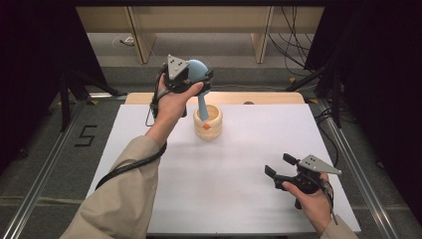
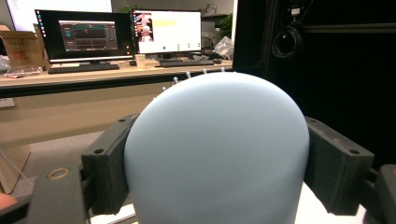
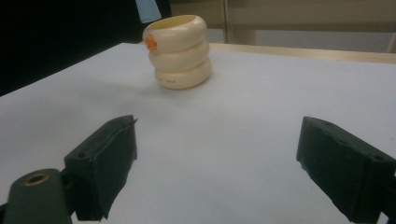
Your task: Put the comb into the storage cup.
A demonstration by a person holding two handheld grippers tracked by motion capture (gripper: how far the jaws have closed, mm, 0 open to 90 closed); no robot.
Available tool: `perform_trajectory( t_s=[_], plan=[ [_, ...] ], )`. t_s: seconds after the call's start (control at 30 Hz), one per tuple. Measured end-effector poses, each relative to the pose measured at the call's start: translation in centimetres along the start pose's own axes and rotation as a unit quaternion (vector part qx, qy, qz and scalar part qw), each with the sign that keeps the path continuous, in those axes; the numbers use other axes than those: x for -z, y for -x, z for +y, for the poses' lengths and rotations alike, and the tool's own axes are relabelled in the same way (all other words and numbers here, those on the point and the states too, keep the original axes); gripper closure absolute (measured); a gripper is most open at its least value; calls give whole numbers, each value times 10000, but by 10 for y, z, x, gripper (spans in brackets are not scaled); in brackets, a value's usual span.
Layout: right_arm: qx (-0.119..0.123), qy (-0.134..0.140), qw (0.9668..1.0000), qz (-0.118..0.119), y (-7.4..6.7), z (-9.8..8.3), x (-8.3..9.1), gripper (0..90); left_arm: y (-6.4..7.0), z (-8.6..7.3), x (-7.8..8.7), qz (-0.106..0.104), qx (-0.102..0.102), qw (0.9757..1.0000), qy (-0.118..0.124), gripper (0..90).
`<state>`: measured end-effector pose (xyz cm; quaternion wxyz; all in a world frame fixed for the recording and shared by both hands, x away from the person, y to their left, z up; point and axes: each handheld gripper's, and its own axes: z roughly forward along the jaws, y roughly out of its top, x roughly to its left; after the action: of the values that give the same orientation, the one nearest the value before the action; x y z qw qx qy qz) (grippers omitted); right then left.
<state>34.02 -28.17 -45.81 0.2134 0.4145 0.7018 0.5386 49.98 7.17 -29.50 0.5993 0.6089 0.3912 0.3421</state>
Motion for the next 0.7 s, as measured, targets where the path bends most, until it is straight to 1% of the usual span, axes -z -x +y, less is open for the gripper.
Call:
perform_trajectory(
  t_s=[0.17, 0.2, 0.3, 0.33, 0.57, 0.7],
  plan=[
    [-1, 4, 10000, -1, 0, 0, 0, 130, 0, -1, -2, -6, -16, 10000, -13, 197],
    [1, 5, 10000, 2, 0, 0, 0, 130, 0, -2, -3, -16, 21, 10000, -13, 197],
    [4, 12, 10000, 3, 0, 0, 0, 130, 0, -2, -4, -28, 37, 10000, -18, 197],
    [6, 8, 10000, 7, 0, 0, 0, 130, 0, -2, -5, -16, 0, 10000, -20, 197],
    [2, 22, 10000, 13, 0, 1, 1, 131, 2, -3, -8, -64, 1, 10000, 29, 197],
    [-8, 15, 10000, 14, 0, 1, 1, 130, 4, -2, -10, -68, -55, 10000, 21, 197]
  ],
)
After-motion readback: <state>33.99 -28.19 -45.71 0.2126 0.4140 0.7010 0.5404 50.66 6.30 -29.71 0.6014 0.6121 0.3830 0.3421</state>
